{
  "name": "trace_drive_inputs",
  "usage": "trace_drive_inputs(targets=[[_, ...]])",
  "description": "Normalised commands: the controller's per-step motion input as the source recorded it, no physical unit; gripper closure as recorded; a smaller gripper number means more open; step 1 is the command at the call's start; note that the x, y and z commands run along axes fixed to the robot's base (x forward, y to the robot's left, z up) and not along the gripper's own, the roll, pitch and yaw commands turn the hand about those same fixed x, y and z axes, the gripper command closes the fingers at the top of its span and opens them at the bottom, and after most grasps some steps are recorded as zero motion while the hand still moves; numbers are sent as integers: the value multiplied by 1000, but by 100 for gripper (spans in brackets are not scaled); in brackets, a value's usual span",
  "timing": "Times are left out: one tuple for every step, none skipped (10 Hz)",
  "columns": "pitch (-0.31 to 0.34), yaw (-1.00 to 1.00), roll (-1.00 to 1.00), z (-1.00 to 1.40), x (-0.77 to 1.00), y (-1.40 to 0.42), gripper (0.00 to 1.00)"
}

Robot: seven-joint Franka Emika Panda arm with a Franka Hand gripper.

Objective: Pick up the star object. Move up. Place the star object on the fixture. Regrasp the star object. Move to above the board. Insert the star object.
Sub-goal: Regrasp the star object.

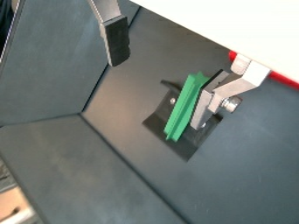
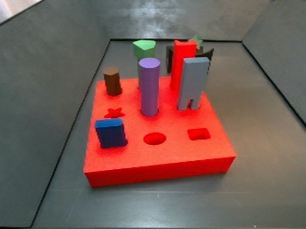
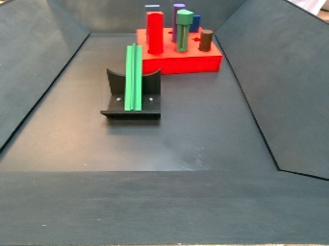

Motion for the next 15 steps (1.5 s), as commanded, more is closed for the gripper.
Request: trace_drive_inputs(targets=[[153,278,424,-11,115,-58,0],[93,275,261,0,108,-42,0],[47,269,208,-3,96,-46,0],[7,243,183,-8,92,-51,0],[-8,215,174,-5,95,-53,0],[-77,306,132,-1000,37,42,0],[-78,288,132,-1000,37,43,0],[-124,213,123,-1000,50,40,0],[-162,156,109,-1000,60,37,0],[-186,82,93,-1000,70,34,0],[-187,49,91,-1000,70,32,0],[-177,-25,82,-1000,73,30,0],[-169,-48,76,-1000,75,29,0],[-138,-82,66,-1000,75,27,0],[-104,-99,62,-968,72,24,0]])
